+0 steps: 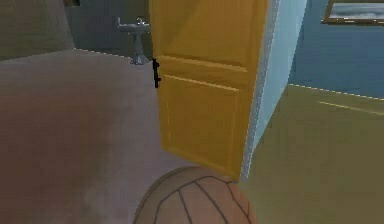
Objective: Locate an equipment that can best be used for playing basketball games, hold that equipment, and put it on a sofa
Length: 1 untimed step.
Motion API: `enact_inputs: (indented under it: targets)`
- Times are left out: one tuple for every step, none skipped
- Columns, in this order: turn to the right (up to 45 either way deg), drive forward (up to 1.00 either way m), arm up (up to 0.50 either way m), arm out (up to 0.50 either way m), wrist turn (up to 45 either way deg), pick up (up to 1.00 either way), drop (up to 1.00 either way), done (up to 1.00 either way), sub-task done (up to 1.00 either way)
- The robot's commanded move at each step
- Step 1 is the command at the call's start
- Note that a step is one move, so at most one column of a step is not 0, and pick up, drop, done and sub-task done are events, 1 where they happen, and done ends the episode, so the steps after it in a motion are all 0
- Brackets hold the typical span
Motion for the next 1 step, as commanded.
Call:
enact_inputs:
  targets:
    - [-45.0, 0.00, 0.00, 0.00, 0.0, 0.00, 0.00, 0.00, 0.00]
